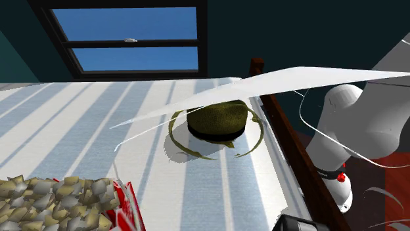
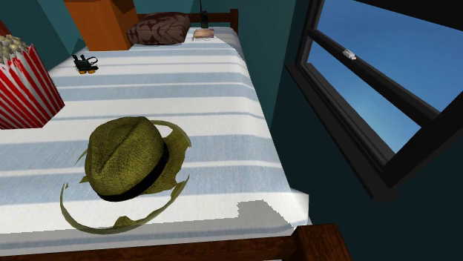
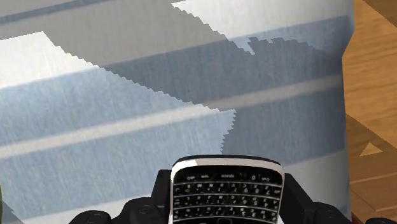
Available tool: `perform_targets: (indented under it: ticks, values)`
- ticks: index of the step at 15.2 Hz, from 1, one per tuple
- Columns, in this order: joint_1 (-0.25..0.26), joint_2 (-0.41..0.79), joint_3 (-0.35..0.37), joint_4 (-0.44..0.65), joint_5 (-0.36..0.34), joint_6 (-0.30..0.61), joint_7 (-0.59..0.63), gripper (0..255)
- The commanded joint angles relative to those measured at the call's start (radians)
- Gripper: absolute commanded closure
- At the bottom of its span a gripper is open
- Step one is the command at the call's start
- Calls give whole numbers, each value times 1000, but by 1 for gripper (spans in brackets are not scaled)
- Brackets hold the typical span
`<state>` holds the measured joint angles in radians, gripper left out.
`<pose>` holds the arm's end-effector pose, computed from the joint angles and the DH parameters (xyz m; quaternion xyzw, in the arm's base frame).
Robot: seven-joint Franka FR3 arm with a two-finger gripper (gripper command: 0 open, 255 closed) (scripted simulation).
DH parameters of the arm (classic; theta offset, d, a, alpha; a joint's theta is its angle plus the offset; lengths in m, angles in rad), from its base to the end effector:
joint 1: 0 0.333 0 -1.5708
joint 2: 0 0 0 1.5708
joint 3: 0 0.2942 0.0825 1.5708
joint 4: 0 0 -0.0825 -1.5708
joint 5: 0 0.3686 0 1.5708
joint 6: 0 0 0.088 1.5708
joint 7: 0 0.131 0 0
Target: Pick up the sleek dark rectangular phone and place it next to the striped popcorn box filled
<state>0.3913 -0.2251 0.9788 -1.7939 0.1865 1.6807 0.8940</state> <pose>0.0459 0.5112 0.5464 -0.9752 -0.2214 -0.0037 0.0069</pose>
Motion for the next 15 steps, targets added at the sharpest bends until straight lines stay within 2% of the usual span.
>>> perform_targets:
  ticks: [1, 15]
  values:
    - [4, -10, -2, -35, 9, 29, -5, 255]
    - [10, -4, 26, -218, 16, 216, -8, 255]
